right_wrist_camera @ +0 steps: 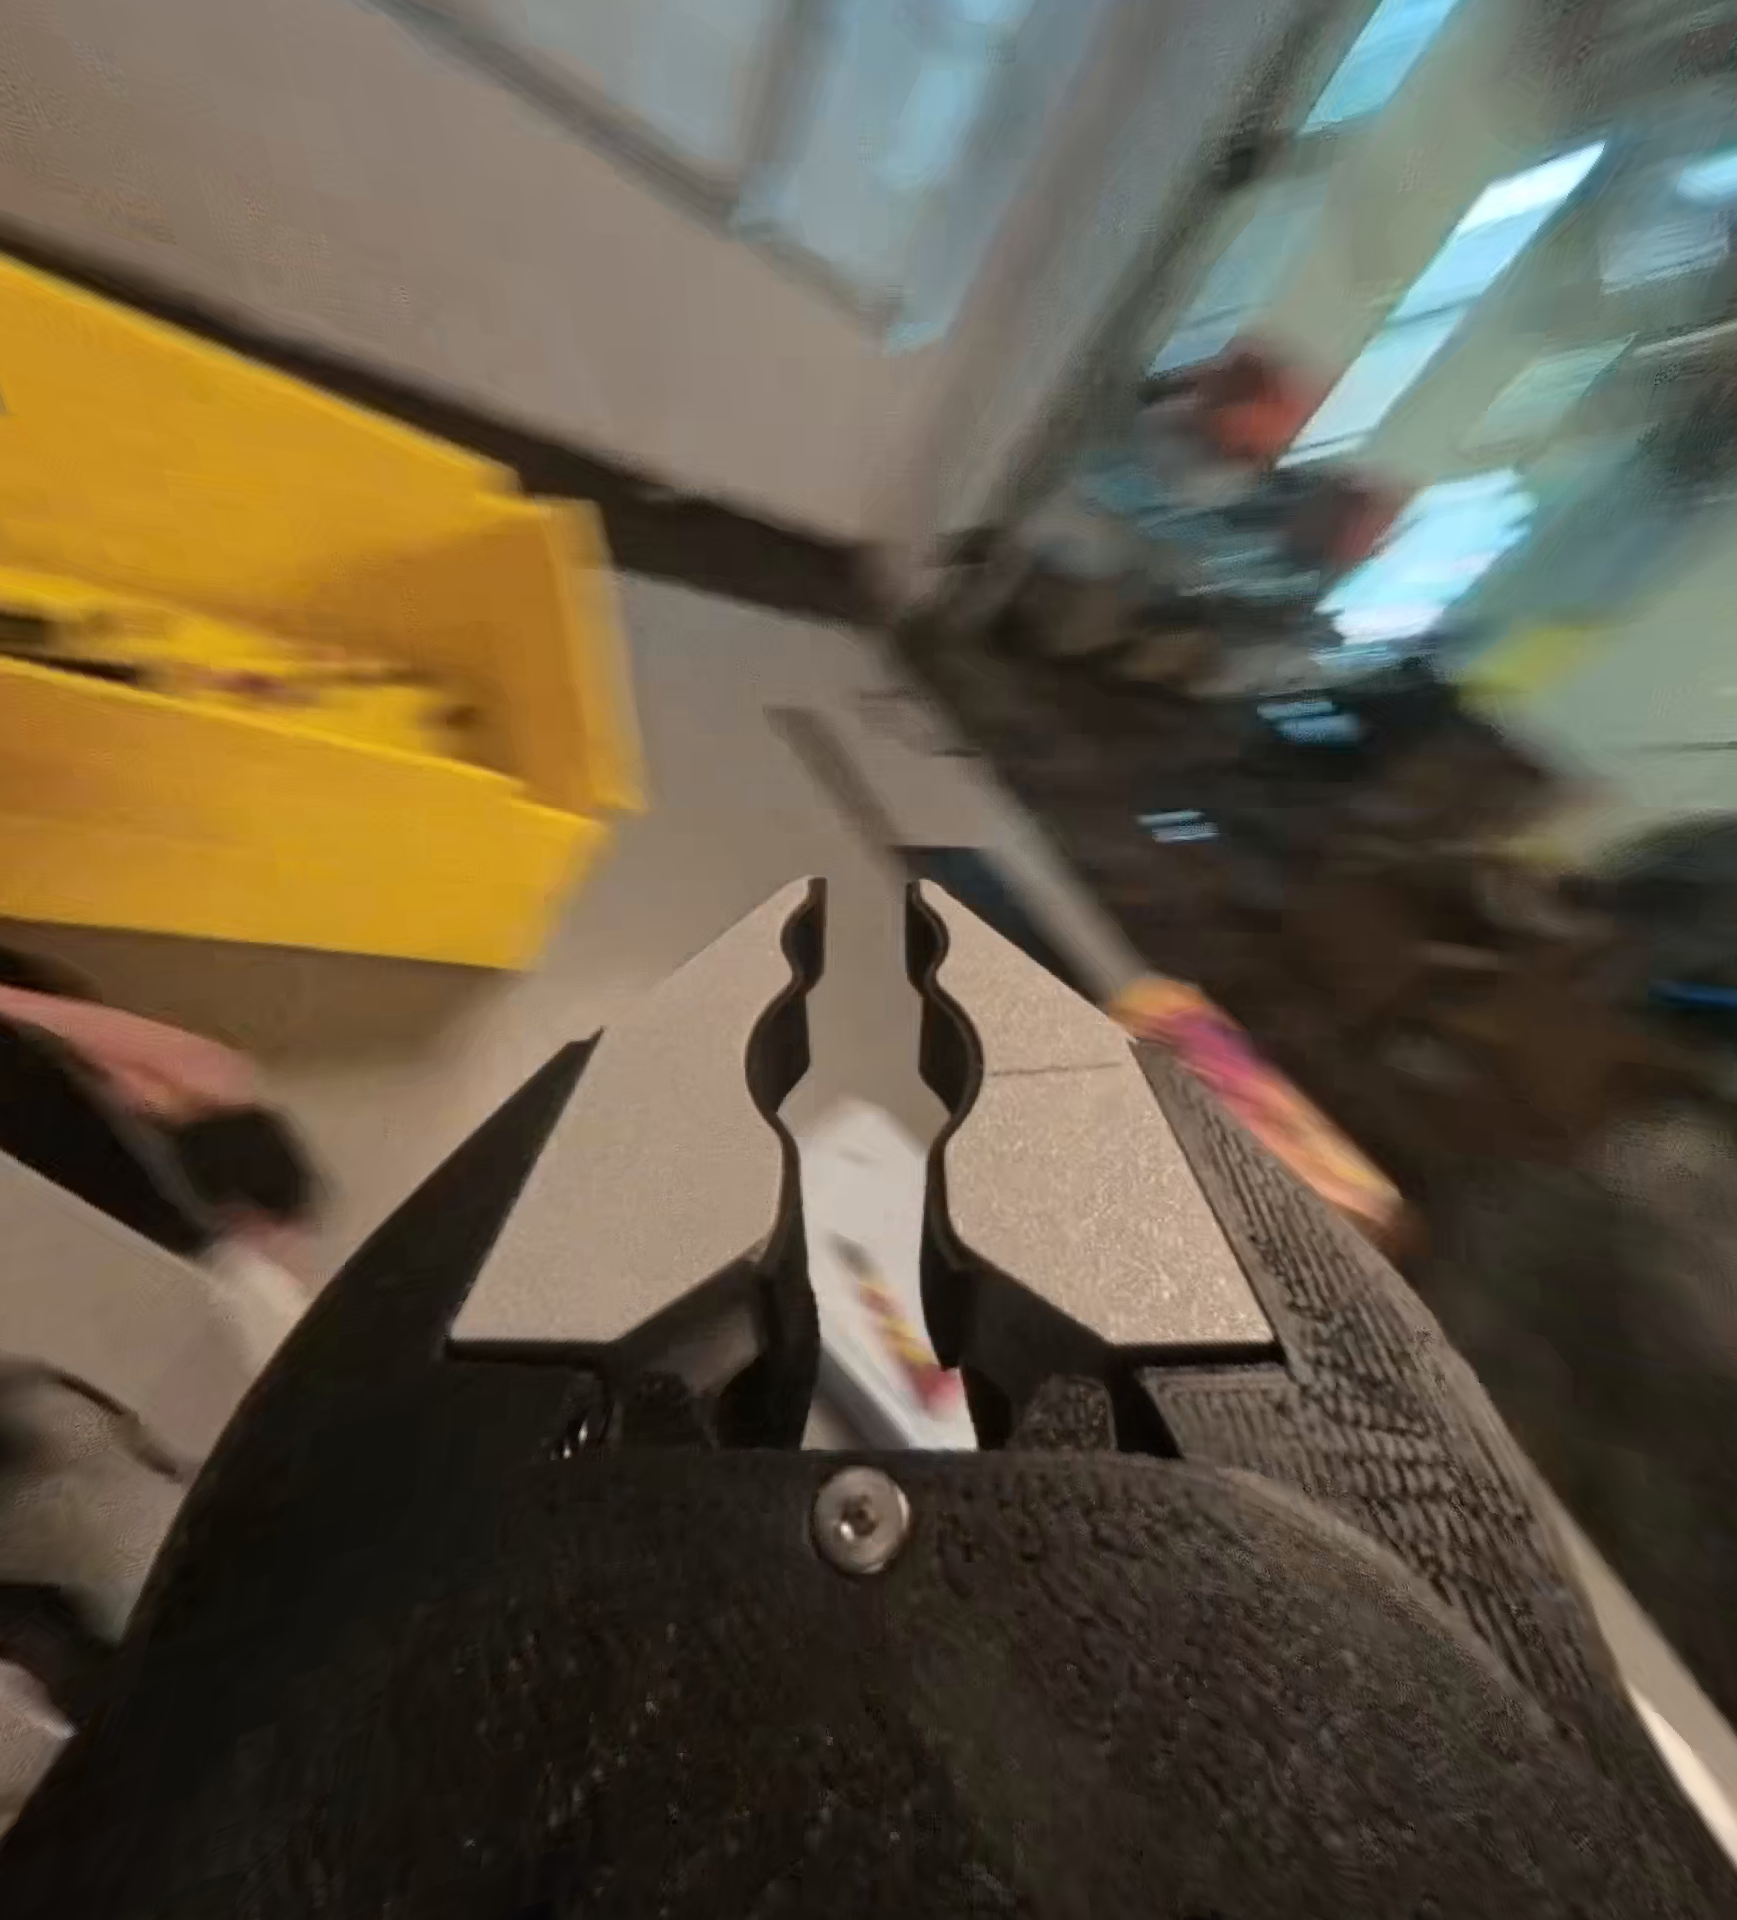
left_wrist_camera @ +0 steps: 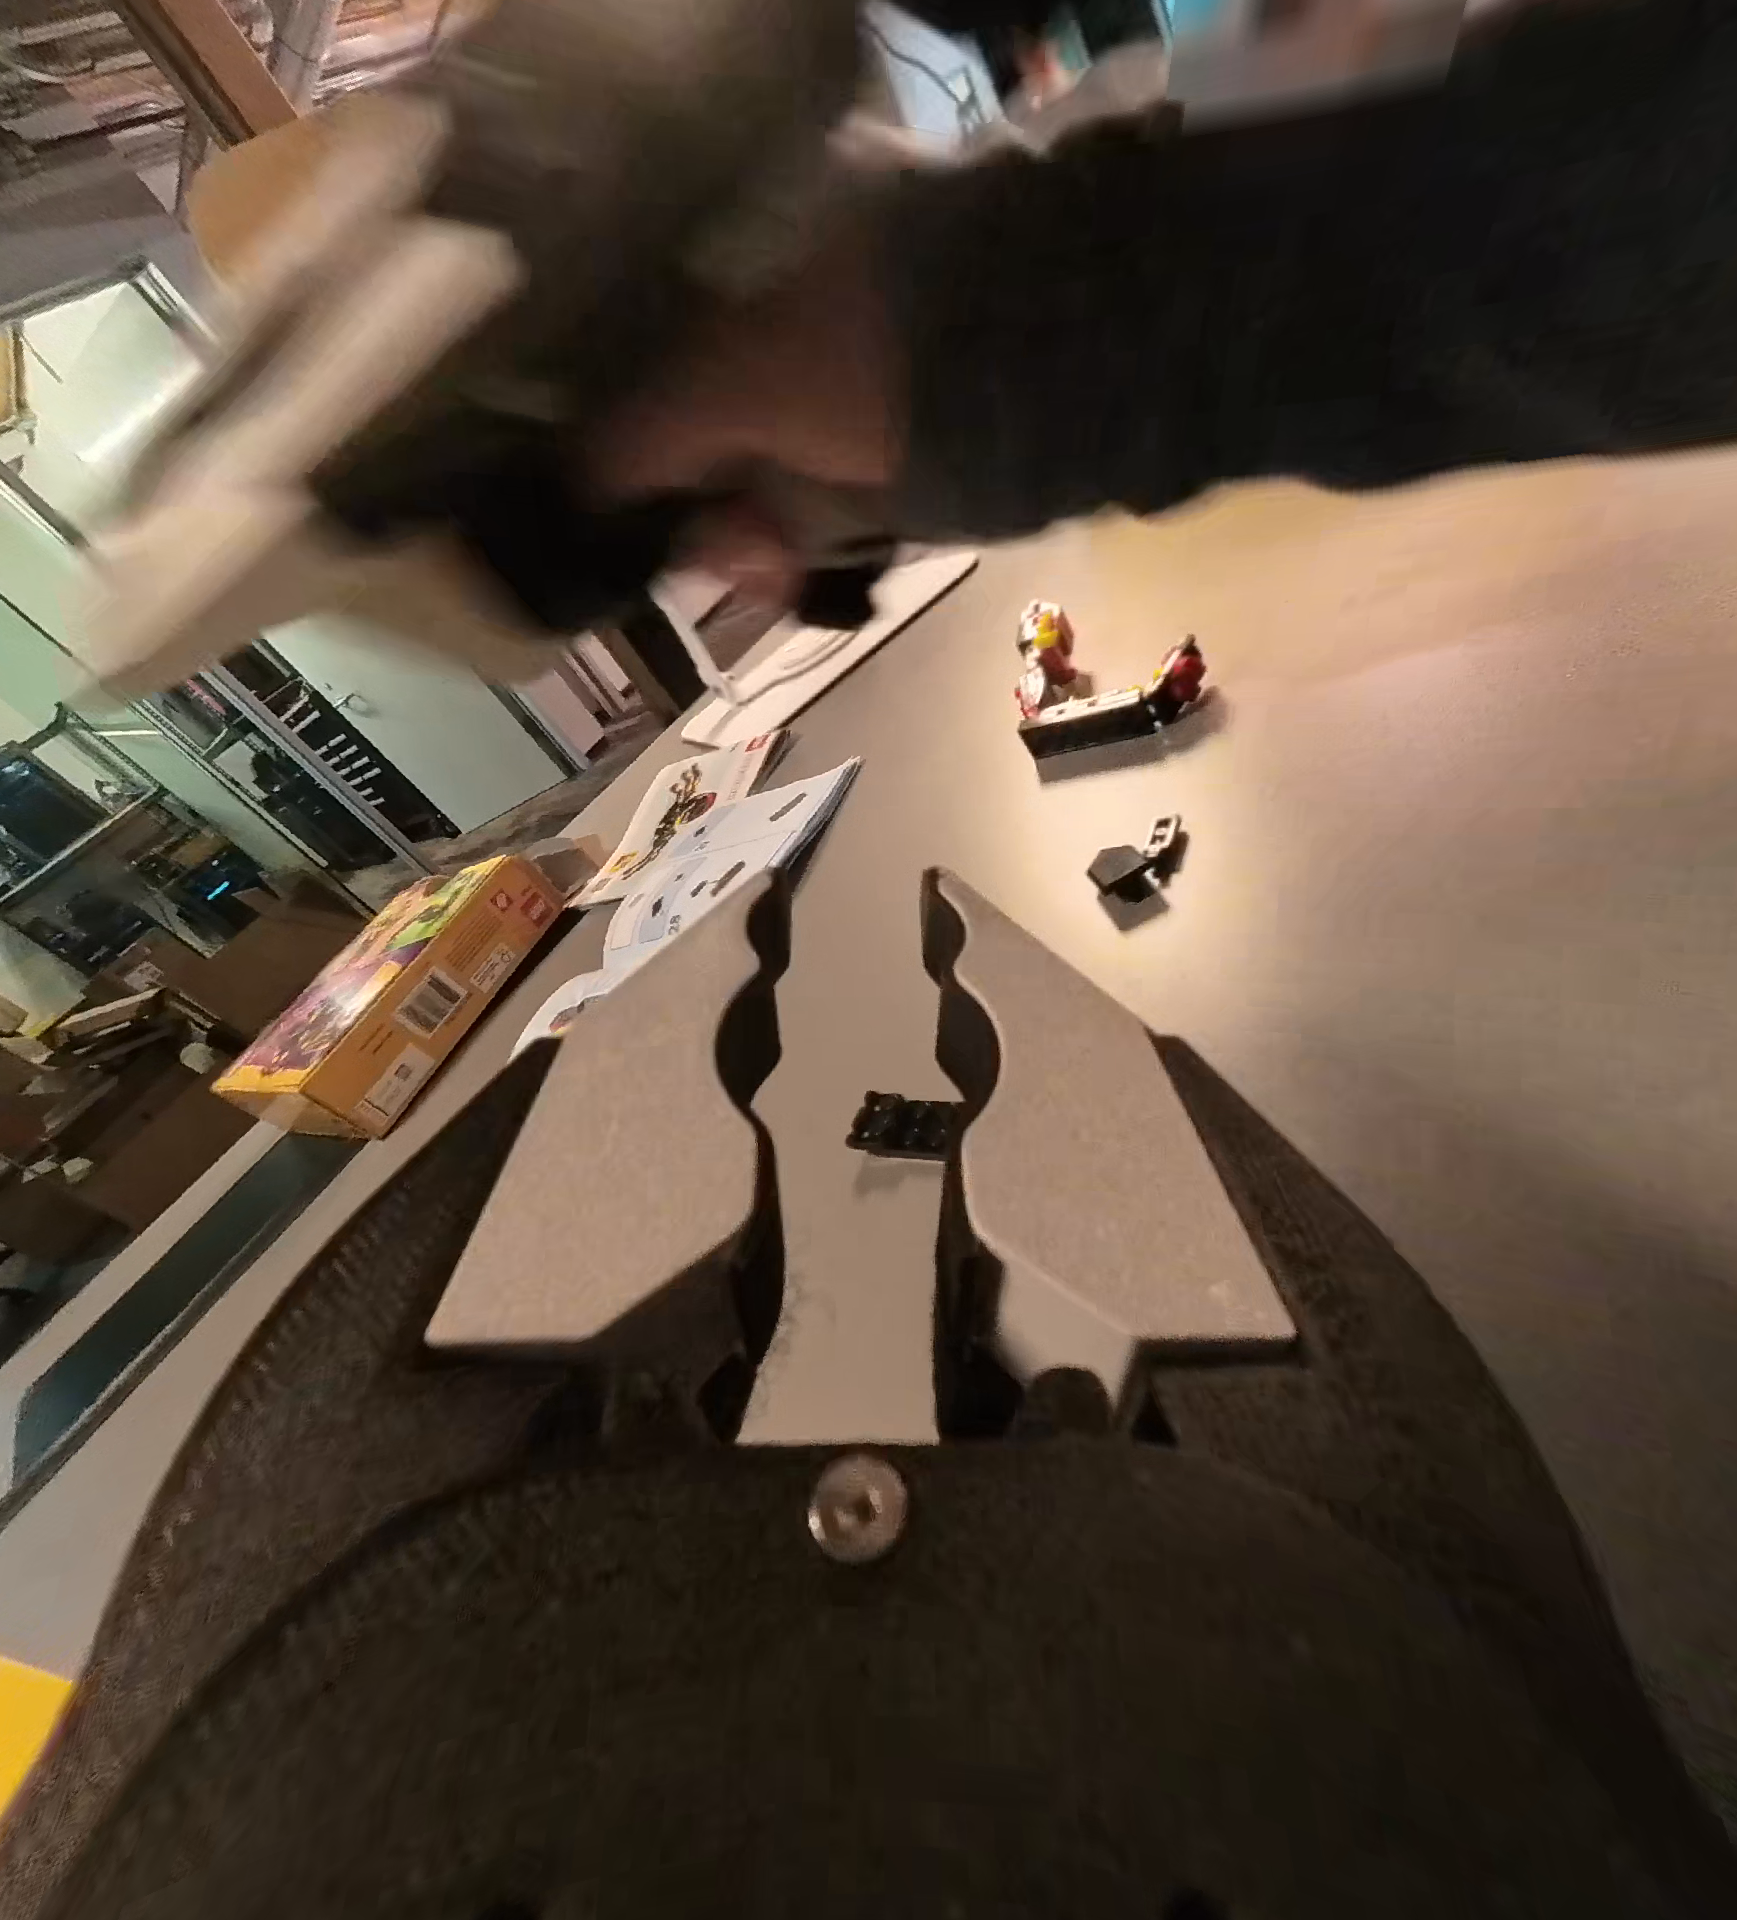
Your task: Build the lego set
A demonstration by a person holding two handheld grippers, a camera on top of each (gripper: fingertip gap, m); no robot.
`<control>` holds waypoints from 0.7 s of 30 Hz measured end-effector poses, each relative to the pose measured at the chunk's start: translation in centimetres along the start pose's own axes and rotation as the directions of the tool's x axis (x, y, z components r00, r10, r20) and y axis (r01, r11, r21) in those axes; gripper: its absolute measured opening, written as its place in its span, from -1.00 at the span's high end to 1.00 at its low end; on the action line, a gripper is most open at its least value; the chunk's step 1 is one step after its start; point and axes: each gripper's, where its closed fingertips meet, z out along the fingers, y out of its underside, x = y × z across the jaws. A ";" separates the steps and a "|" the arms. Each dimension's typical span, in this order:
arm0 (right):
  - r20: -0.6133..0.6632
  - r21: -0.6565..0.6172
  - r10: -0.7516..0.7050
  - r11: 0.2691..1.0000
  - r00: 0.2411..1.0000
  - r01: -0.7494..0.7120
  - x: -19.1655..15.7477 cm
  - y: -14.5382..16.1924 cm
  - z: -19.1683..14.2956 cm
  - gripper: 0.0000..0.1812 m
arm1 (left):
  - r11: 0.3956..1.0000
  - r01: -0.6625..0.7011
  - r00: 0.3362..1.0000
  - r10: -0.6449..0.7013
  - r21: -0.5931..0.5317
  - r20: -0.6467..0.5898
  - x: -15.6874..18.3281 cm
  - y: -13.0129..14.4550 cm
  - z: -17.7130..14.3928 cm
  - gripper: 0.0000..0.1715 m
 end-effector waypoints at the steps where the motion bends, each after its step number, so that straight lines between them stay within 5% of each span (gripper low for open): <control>1: 0.202 -0.062 0.029 0.998 0.979 -0.017 -3.5 -2.0 2.2 0.79 | 1.000 -0.020 1.000 0.020 -0.004 -0.003 0.2 0.0 0.0 0.72; 3: 0.466 -0.162 0.042 0.986 0.884 0.038 -8.7 -4.7 5.4 0.75 | 0.998 -0.066 0.998 0.066 -0.018 -0.008 0.6 0.2 0.1 0.73; 8: 0.735 -0.352 0.075 0.892 0.674 0.285 -16.3 -4.7 10.0 0.75 | 0.983 -0.171 0.985 0.171 -0.064 -0.011 1.3 0.7 0.2 0.73; 12: 0.804 -0.480 0.149 0.734 0.575 0.480 -19.4 -1.5 11.5 0.71 | 0.960 -0.266 0.964 0.266 -0.086 -0.013 2.0 0.8 0.2 0.73; 16: 0.823 -0.513 0.122 0.578 0.554 0.635 -19.8 1.0 13.1 0.71 | 0.947 -0.311 0.950 0.310 -0.084 -0.022 2.5 0.7 0.2 0.74; 21: 0.791 -0.612 0.268 0.359 0.550 0.705 -20.3 3.9 12.7 0.66 | 0.945 -0.312 0.950 0.312 -0.097 -0.012 2.0 1.1 0.2 0.75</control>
